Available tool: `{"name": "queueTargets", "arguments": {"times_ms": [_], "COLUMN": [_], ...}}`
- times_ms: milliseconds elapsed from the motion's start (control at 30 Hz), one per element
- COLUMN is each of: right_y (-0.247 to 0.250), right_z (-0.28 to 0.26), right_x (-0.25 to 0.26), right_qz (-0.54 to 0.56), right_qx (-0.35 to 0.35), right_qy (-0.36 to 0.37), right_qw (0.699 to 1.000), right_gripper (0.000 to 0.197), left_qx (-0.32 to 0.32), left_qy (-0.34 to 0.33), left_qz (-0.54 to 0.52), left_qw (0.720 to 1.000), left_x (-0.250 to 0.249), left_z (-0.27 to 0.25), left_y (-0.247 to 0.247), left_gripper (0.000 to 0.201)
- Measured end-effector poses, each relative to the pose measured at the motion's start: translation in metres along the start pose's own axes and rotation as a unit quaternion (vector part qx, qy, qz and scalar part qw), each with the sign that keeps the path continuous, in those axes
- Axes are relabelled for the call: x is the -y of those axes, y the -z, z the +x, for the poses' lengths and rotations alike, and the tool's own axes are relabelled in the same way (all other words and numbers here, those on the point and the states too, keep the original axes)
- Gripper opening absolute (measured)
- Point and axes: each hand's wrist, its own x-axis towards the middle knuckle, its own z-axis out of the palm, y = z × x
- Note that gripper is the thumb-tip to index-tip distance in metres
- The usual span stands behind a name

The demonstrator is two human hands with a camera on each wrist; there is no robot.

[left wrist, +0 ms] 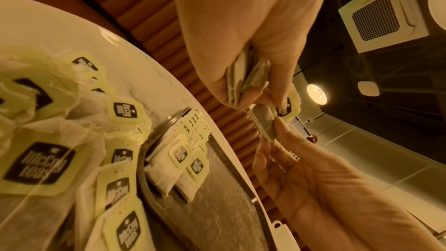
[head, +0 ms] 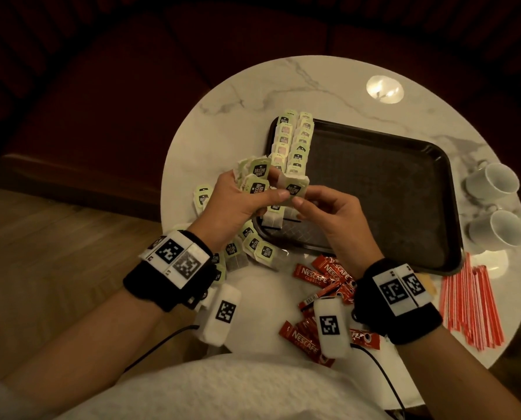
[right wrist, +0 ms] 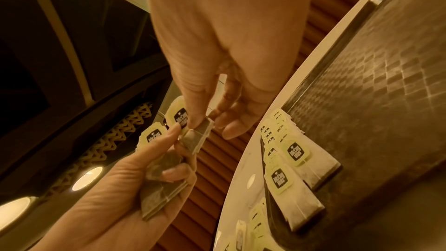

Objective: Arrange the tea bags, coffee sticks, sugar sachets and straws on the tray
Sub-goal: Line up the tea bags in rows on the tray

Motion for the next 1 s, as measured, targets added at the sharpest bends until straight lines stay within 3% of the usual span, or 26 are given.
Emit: {"name": "queueTargets", "arguments": {"times_ms": [100, 333, 467, 800, 1000], "right_y": [0.004, 0.015, 0.016, 0.011, 0.01], "right_z": [0.001, 0.013, 0.022, 0.035, 0.037], "right_x": [-0.004, -0.036, -0.055, -0.066, -0.067], "right_qz": [-0.009, -0.041, -0.082, -0.182, -0.188], "right_qx": [-0.004, -0.052, -0.061, -0.079, -0.103], "right_qy": [-0.019, -0.163, -0.202, -0.198, -0.186], "right_qw": [1.0, 0.984, 0.974, 0.96, 0.959], "right_gripper": [0.023, 0.018, 0.018, 0.006, 0.019], "left_qx": [-0.03, -0.083, -0.082, -0.065, -0.066], "left_qy": [0.016, 0.091, 0.107, 0.127, 0.133], "left_qz": [-0.015, -0.068, -0.064, -0.068, -0.065], "left_qw": [0.999, 0.99, 0.989, 0.987, 0.987], "left_x": [0.0, 0.007, 0.011, 0.013, 0.013], "left_z": [0.0, 0.002, -0.001, -0.006, -0.005], "left_y": [0.001, 0.012, 0.015, 0.016, 0.015], "left_gripper": [0.018, 0.021, 0.01, 0.011, 0.016]}}
